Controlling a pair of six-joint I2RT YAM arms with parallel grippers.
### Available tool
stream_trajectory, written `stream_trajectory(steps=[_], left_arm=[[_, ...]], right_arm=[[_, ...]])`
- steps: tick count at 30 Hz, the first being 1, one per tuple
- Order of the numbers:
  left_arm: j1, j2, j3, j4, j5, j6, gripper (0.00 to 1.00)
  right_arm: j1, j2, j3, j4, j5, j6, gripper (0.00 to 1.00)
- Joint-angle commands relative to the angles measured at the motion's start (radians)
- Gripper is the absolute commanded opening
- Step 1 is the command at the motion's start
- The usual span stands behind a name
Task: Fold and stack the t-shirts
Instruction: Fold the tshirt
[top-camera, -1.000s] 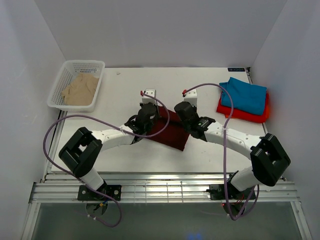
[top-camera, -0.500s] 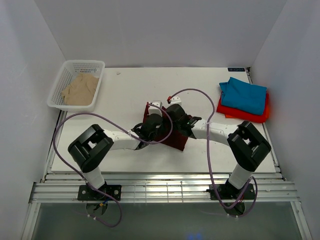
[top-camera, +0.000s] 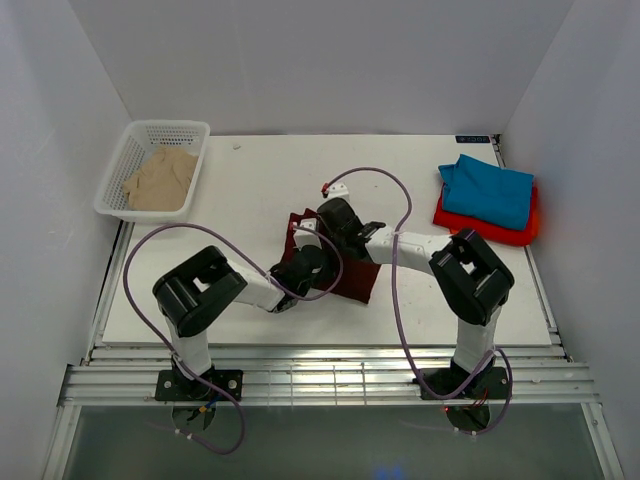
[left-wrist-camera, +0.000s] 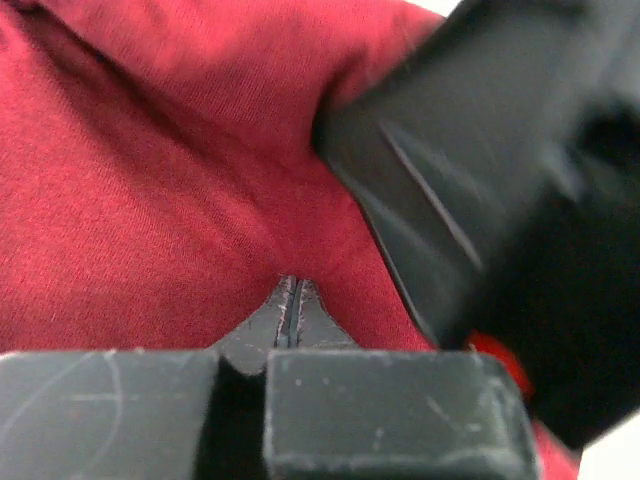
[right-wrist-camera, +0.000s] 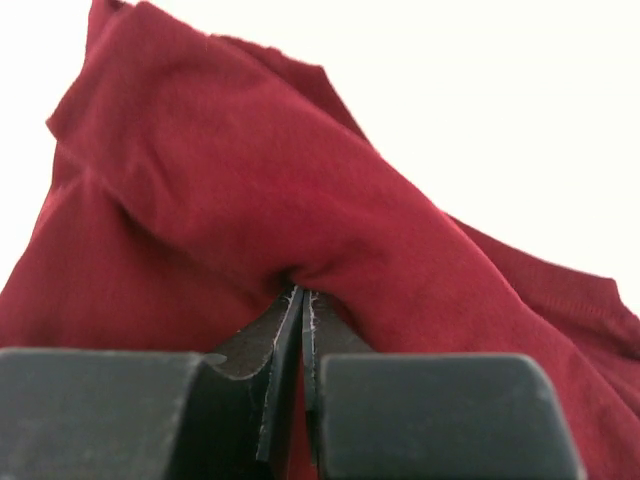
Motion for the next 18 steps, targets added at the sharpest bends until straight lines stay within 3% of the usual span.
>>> stream_trajectory(steps=[1,8,14,16,18], left_arm=[[-0.038,-0.017,-0.065,-0.081,0.025,-0.021,0.00],[-0.080,-0.040,-0.142,-0.081,0.019,-0.104,0.00],[-0.131,-0.081,-0.145,-0.084,-0.012,-0.112,0.00],[-0.141,-0.119,-0.125,-0.101,-0.012,-0.082,0.00],[-0.154,-0.145,-0.081,-0.127,-0.020,-0.058,0.00]], right_arm=[[-0.017,0.023,0.090,0.001,0.078,-0.057,0.08],[-0.126,0.025,0.200,-0.048,0.183,-0.143,0.08],[-0.135,-0.119,0.112,-0.052,0.174,-0.146,0.08],[-0.131,-0.237,0.003,-0.046,0.105,-0.112,0.14],[-0.129,-0.360,-0.113,-0.049,0.054,-0.062,0.38]])
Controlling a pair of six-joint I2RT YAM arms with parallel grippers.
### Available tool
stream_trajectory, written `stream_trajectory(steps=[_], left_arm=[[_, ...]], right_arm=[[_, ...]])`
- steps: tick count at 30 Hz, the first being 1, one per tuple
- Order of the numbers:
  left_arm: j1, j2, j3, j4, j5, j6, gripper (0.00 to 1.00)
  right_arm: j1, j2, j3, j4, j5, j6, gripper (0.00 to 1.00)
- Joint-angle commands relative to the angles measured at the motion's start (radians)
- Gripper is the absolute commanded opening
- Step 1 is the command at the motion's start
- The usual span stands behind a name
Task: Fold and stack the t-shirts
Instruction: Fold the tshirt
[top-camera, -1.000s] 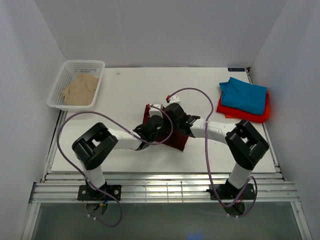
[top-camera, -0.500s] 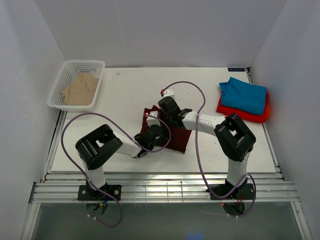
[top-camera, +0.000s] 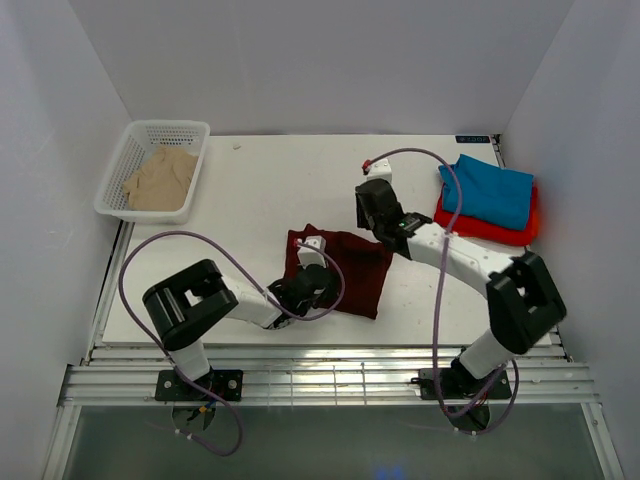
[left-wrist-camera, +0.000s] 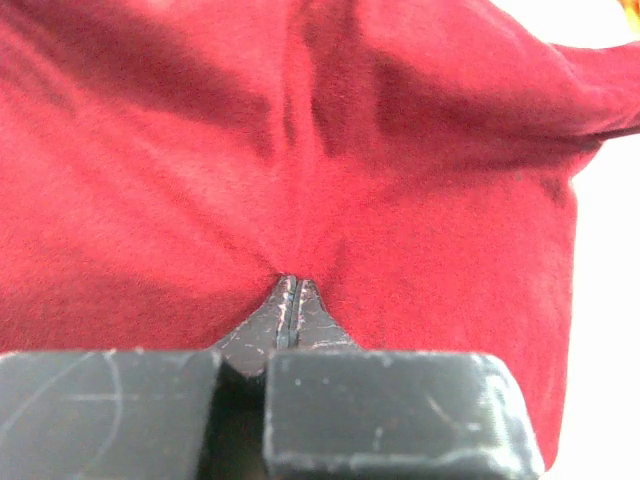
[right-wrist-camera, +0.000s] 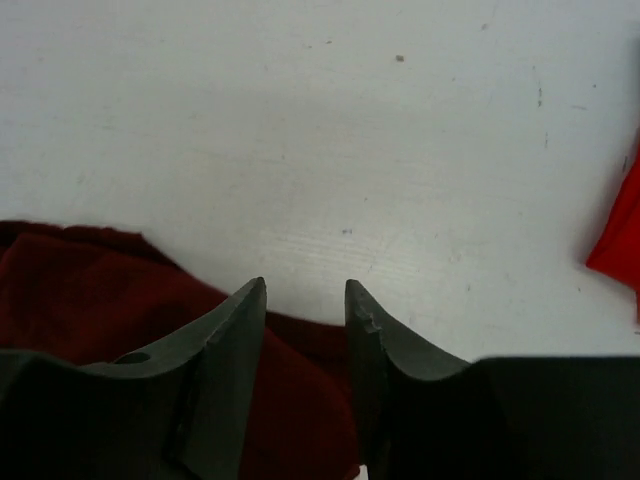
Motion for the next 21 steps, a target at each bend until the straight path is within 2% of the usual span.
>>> stream_trajectory(steps=[1,2,4,5,6,7,15,21], left_arm=[[-0.036,-0.068,0.045,-0.149,0.009,0.042,0.00],[-0.043,-0.089,0.062,-0.158,0.009,0.050,0.00],[-0.061,-0.107,0.108,-0.186,0.001,0.077,0.00],[-0.064,-0.121,0.124,-0.201,-0.005,0.084,0.01],[-0.066,-0.127,0.157,-0.218,-0.006,0.097,0.03],[-0.067,-0.135,0.170,-0.242,-0.009,0.106,0.04],[-0.067,-0.132,0.203,-0.249,-0.089,0.252,0.08],[-0.056,-0.060,0.210,-0.241,-0.120,0.297,0.04]], right_arm=[[0.014,-0.218,-0.151,0.020,-0.141,0.063,0.46],[0.014,-0.283,-0.186,0.021,-0.181,0.084,0.59],[0.014,-0.333,-0.279,0.020,-0.268,0.106,0.71],[0.014,-0.376,-0.307,0.018,-0.295,0.118,0.81],[0.014,-0.394,-0.335,0.021,-0.343,0.139,0.99],[0.014,-0.411,-0.387,0.027,-0.364,0.150,0.90],[0.014,-0.568,-0.614,0.095,-0.448,0.271,0.90],[0.016,-0.658,-0.718,0.109,-0.451,0.325,0.90]])
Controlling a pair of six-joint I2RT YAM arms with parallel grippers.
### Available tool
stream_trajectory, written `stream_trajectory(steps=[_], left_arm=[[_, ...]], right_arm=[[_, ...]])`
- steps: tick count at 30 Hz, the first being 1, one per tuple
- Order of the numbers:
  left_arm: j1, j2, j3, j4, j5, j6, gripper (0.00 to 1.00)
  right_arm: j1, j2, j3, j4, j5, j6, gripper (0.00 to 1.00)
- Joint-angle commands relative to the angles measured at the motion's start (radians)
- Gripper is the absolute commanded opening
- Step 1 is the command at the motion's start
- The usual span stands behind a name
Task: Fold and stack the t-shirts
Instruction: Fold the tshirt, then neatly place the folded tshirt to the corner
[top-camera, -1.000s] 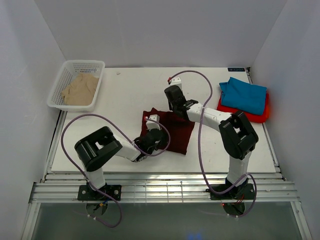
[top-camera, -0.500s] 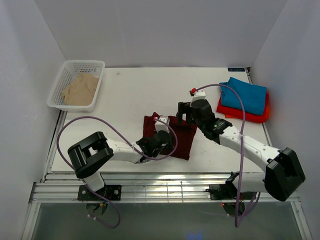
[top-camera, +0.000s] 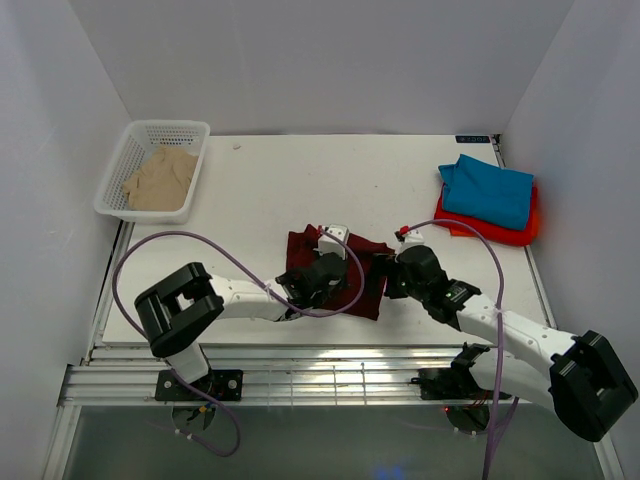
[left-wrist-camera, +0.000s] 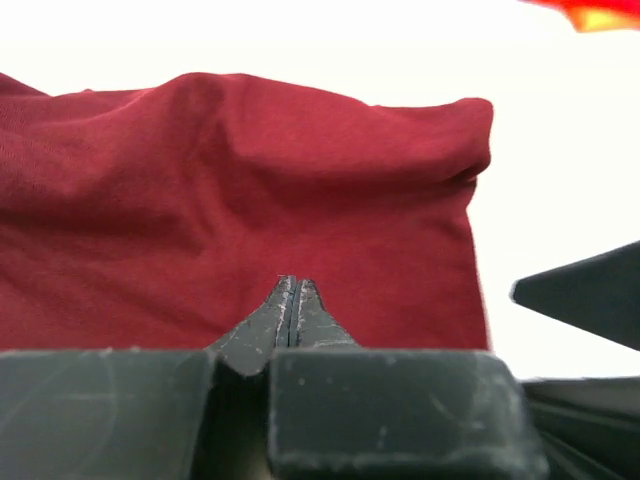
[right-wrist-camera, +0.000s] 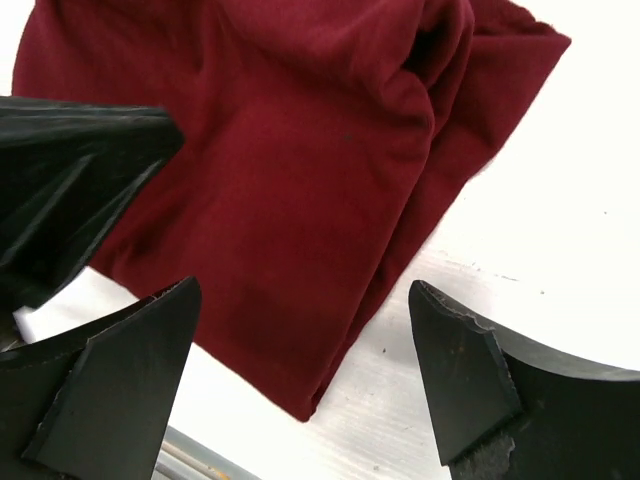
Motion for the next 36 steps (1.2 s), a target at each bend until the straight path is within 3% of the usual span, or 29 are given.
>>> stream_trajectory(steps=[1,16,36], left_arm=[[0.010,0.035,0.022,-0.010,-0.040,0.054,0.03],[0.038,0.163,-0.070,0.047,-0.058,-0.012,0.00],[0.036,0.111,-0.153,0.051,-0.026,-0.161,0.00]], right_arm=[[0.003,-0.048,-0.032,0.066,-0.021,0.052,0.90],[0.003,-0.012,-0.155,0.141,-0.002,0.137,0.90],[0.013,0.278,-0.153,0.472,-0.142,0.171,0.90]])
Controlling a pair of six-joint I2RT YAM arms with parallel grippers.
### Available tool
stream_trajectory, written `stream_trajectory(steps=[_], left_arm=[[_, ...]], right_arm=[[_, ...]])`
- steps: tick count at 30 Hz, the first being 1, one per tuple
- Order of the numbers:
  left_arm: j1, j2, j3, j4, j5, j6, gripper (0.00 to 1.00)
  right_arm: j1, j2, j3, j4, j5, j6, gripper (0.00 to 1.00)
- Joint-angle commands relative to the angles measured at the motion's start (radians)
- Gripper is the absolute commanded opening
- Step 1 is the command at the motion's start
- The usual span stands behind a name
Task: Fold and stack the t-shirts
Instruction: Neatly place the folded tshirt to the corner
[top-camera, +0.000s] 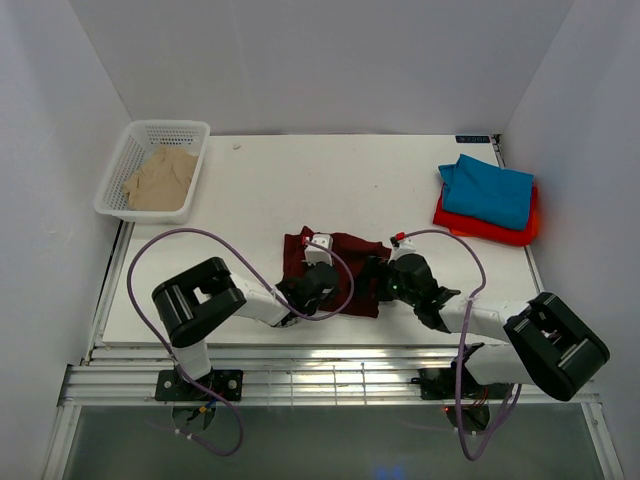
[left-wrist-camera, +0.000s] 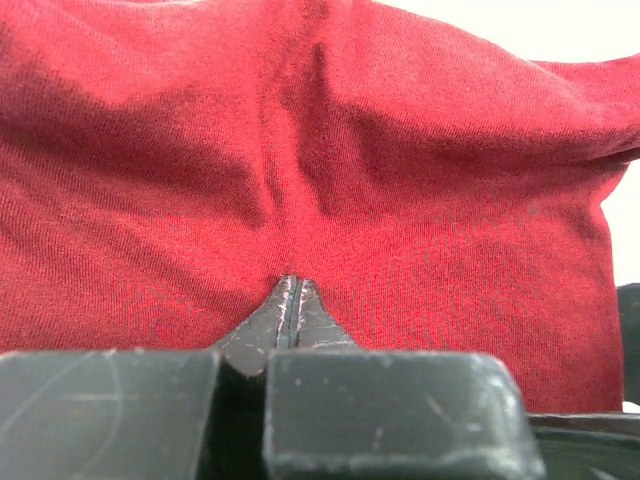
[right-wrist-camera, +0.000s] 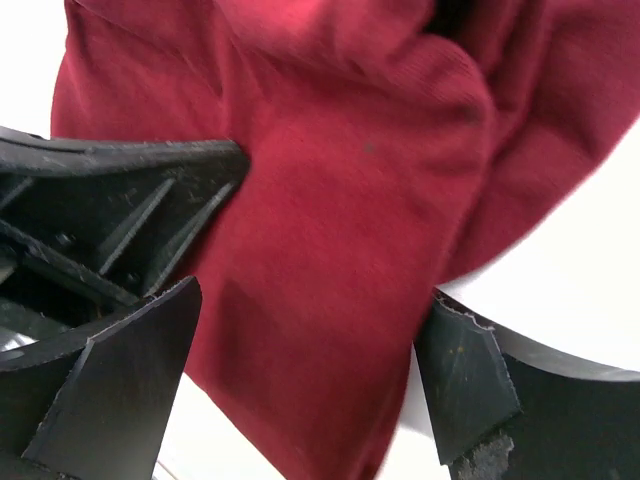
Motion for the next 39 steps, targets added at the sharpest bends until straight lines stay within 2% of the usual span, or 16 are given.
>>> stream_trajectory(steps=[1,15,19,23,25,28,29,31,32,37,39], left_arm=[[0.004,-0.018,-0.040,-0.113,0.025,-0.035,0.00],[0.004,-0.065,-0.032,-0.093,0.060,-0.065,0.00],[0.004,-0.080,-0.030,-0.088,0.069,-0.073,0.00],[0.001,-0.090,-0.029,-0.079,0.080,-0.084,0.00],[-0.002,-0.091,-0.027,-0.070,0.085,-0.084,0.00],[-0.005,-0.091,-0.029,-0.056,0.091,-0.088,0.00],[-0.005,-0.090,-0.029,-0.055,0.094,-0.090,0.00],[-0.008,-0.091,-0.027,-0.048,0.097,-0.090,0.00],[-0.009,-0.091,-0.027,-0.045,0.098,-0.090,0.00],[-0.019,-0.134,-0.032,-0.044,0.094,-0.053,0.00],[-0.019,-0.214,-0.044,-0.056,0.077,-0.015,0.00]], right_arm=[[0.020,0.079,0.015,-0.008,-0.040,0.004,0.90],[0.091,0.283,0.147,0.015,-0.019,-0.002,0.90],[0.106,0.321,0.181,0.004,-0.019,-0.012,1.00],[0.128,0.366,0.221,-0.022,0.030,-0.016,0.71],[0.143,0.380,0.244,-0.056,0.047,-0.028,0.64],[0.161,0.410,0.285,-0.103,0.072,-0.041,0.46],[0.164,0.415,0.299,-0.111,0.075,-0.042,0.35],[0.172,0.433,0.310,-0.126,0.081,-0.044,0.23],[0.174,0.441,0.317,-0.138,0.087,-0.044,0.08],[0.188,0.438,0.350,-0.229,0.156,-0.050,0.08],[0.188,0.388,0.372,-0.284,0.223,-0.076,0.08]])
